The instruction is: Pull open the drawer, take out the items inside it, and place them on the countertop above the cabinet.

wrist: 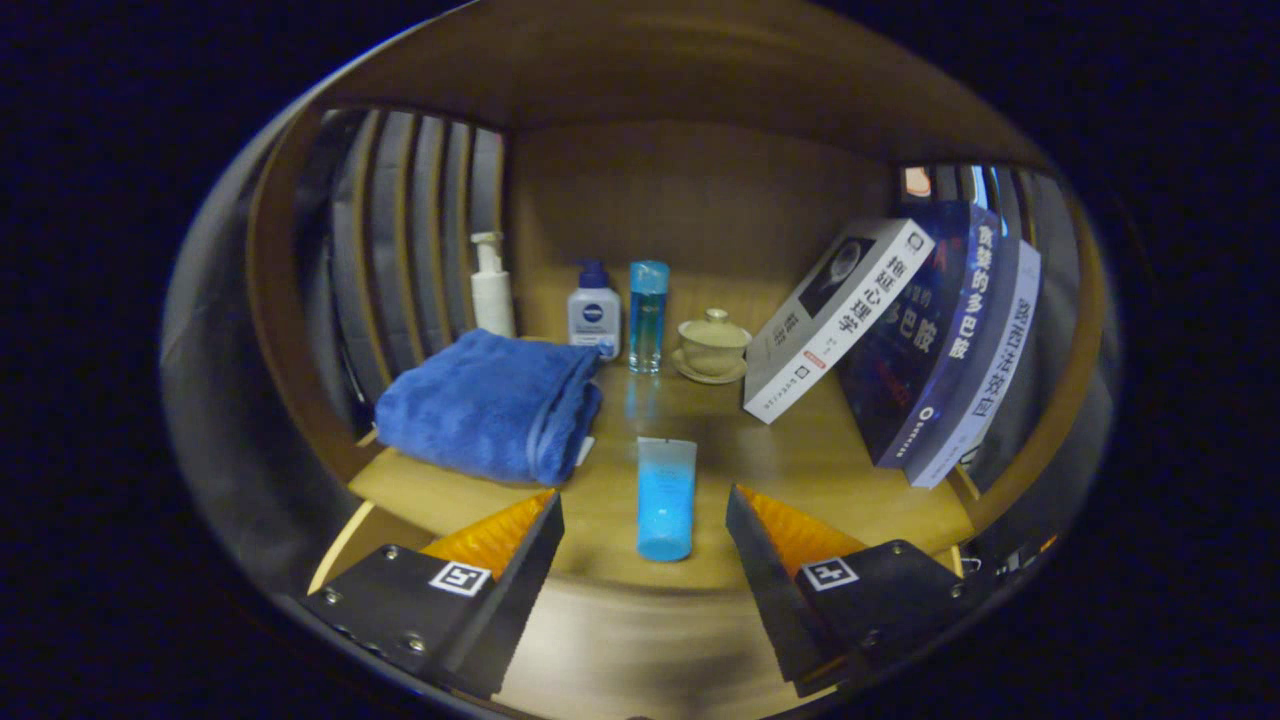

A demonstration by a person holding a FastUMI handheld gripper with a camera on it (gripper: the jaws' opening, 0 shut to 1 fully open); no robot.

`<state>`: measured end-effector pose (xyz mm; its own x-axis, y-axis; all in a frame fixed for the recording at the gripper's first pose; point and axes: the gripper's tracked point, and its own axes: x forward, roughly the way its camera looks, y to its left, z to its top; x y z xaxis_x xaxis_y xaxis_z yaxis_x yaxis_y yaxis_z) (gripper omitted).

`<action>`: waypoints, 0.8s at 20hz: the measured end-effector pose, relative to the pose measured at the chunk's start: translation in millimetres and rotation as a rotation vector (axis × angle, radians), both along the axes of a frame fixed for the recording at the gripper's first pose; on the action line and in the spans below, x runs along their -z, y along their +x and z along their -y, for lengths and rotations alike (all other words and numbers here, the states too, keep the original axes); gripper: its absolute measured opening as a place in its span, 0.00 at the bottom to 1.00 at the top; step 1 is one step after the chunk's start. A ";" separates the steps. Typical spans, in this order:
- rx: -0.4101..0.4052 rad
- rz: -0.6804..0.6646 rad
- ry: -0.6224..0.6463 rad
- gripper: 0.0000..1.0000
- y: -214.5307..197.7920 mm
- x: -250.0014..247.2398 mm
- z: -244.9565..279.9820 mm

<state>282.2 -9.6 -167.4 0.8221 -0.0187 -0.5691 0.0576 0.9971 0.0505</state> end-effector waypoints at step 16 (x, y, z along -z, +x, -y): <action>0.085 0.298 -0.006 0.97 -226.2 -47.6 -0.1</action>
<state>56.1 -9.5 -119.9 0.9481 -0.0972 -0.3029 0.1243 0.9897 0.0715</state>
